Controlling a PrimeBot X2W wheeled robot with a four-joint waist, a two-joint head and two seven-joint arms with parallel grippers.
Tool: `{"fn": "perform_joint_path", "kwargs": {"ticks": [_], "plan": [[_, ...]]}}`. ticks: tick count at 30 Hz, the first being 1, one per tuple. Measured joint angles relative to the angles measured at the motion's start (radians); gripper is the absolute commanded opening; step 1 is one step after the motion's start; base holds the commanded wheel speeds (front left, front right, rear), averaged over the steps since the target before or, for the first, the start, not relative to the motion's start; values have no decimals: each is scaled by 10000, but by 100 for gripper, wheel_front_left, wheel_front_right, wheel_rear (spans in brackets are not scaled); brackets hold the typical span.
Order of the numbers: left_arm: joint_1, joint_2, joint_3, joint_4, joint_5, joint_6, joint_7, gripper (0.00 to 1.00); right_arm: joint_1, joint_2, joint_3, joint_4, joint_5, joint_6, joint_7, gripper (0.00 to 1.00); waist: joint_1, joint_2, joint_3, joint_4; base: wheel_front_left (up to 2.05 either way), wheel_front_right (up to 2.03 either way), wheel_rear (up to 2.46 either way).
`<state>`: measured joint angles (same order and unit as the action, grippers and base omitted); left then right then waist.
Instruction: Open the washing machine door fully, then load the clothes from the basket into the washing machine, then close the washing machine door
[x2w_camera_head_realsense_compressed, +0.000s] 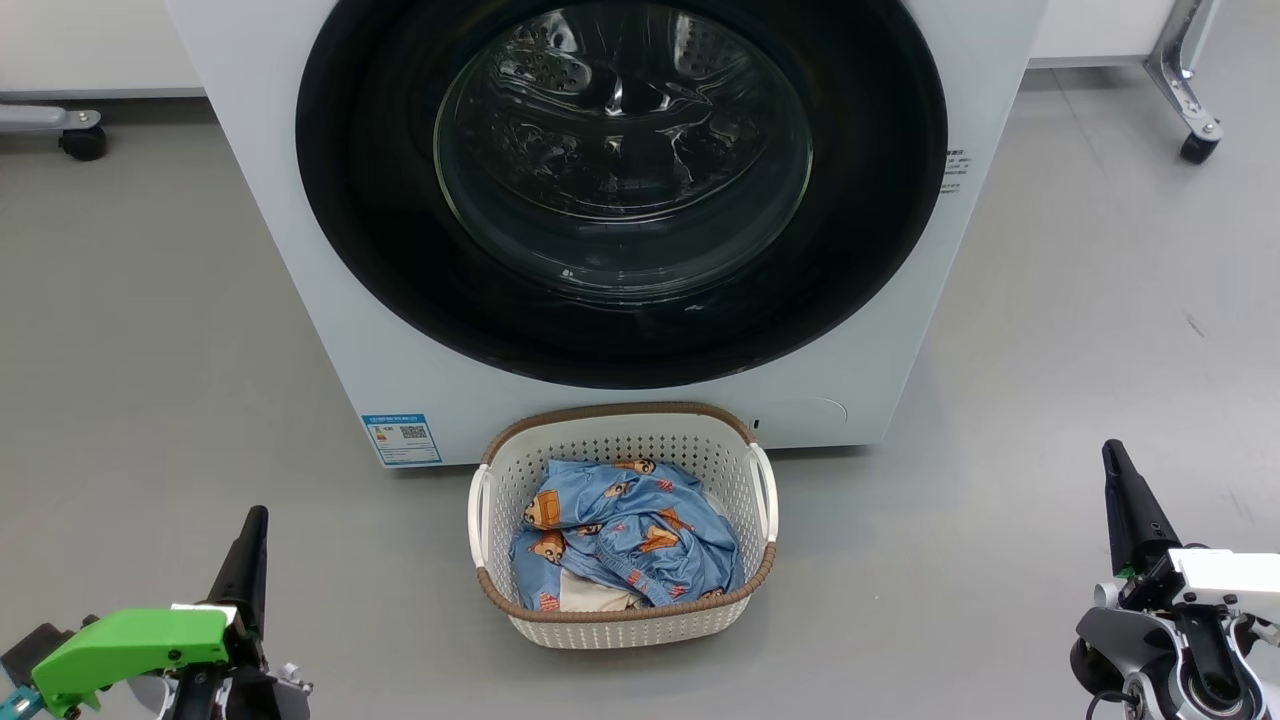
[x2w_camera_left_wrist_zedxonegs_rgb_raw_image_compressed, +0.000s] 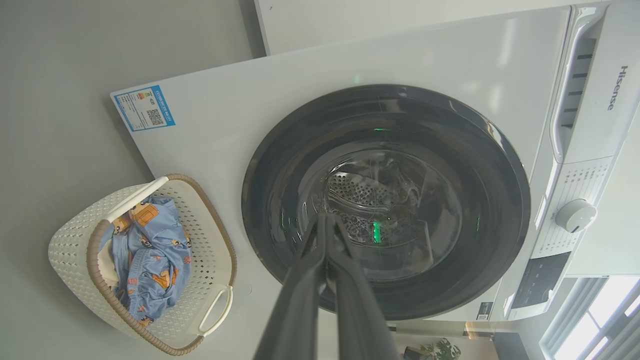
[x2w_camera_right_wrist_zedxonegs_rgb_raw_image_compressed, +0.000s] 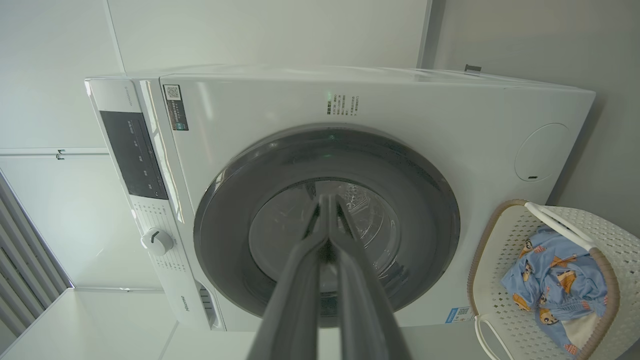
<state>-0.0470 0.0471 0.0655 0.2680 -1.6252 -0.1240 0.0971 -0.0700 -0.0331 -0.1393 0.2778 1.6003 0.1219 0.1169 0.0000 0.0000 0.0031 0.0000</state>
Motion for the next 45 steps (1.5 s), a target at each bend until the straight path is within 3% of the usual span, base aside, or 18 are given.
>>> {"fn": "perform_joint_path", "kwargs": {"ticks": [39,40,45], "plan": [[144,-65,-25,215,0,13,-2,0,137,82,4,196,-2,-6,2,0,0,0,0,0,0,0,0],[260,-121,-36,320,0,13,-2,100,255,138,4,313,-2,-8,2,100,0,0,1,-1,0,0,0],[680,-318,-75,662,0,15,-17,100,703,339,27,625,-4,-10,-4,100,0,1,7,-3,0,0,0]]}}
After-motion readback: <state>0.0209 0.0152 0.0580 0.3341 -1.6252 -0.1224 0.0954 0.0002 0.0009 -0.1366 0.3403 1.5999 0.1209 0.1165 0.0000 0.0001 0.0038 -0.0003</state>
